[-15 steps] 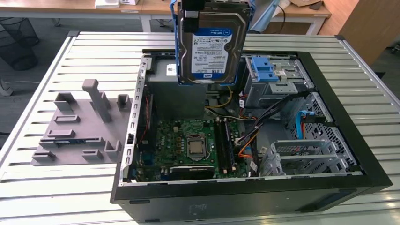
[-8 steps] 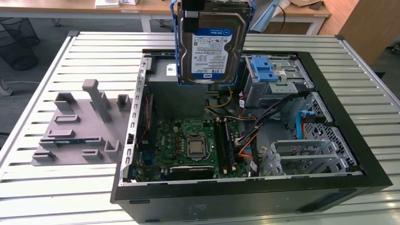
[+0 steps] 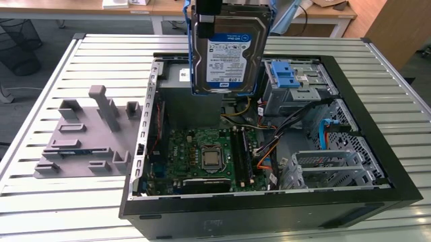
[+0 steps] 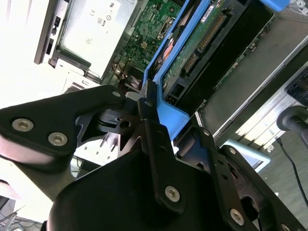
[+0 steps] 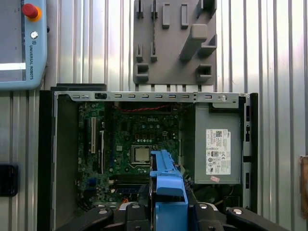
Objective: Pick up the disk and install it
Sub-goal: 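Pick up the disk, then insert the disk into the insertion slot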
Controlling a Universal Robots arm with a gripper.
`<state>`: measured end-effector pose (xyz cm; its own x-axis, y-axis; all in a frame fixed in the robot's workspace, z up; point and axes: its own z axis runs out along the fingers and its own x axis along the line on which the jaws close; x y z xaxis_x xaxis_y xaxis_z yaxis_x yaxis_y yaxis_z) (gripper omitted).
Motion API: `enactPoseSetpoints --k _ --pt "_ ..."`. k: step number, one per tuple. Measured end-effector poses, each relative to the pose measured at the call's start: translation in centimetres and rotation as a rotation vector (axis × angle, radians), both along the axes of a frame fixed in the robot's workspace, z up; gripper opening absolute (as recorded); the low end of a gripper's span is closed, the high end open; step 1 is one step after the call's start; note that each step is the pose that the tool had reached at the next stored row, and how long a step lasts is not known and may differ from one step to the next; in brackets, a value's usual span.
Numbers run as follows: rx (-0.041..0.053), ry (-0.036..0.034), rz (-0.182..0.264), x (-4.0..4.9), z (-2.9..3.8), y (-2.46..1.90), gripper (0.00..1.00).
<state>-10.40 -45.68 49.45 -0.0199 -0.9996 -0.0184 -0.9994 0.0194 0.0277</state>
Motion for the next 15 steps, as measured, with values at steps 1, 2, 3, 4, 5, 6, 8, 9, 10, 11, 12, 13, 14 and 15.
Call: enactPoseSetpoints --k 1,2,3,4,5,6,8,9,10,11,12,13,14,15 --pt "0.0000 0.0000 0.000 0.00 0.00 -0.08 0.37" --pt "0.0000 0.0000 0.000 0.00 0.00 -0.13 0.37" --pt "0.0000 0.0000 0.000 0.08 0.00 -0.15 0.37" --pt "0.0000 0.0000 0.000 0.24 0.00 -0.17 0.37" --pt "-0.0001 0.0001 0.000 0.44 0.00 -0.17 0.37" --pt "-0.0001 0.0001 0.000 0.69 0.00 -0.18 0.37" --pt "-0.0001 0.0001 0.000 1.12 0.00 -0.19 0.37" --pt "0.0000 0.0001 0.000 1.28 0.00 -0.19 0.37" --pt "0.0000 0.0000 0.000 1.46 0.00 -0.19 0.37" --pt "-0.0001 0.0001 0.000 1.59 0.00 -0.20 0.37" --pt "0.0000 0.0000 0.000 1.69 0.00 -0.20 0.37" --pt "0.0000 0.0000 0.000 1.73 0.00 -0.20 0.37" --pt "0.0000 0.0000 0.000 1.73 0.00 -0.20 0.37" --pt "0.0000 0.0000 0.000 1.78 0.00 -0.19 0.37"
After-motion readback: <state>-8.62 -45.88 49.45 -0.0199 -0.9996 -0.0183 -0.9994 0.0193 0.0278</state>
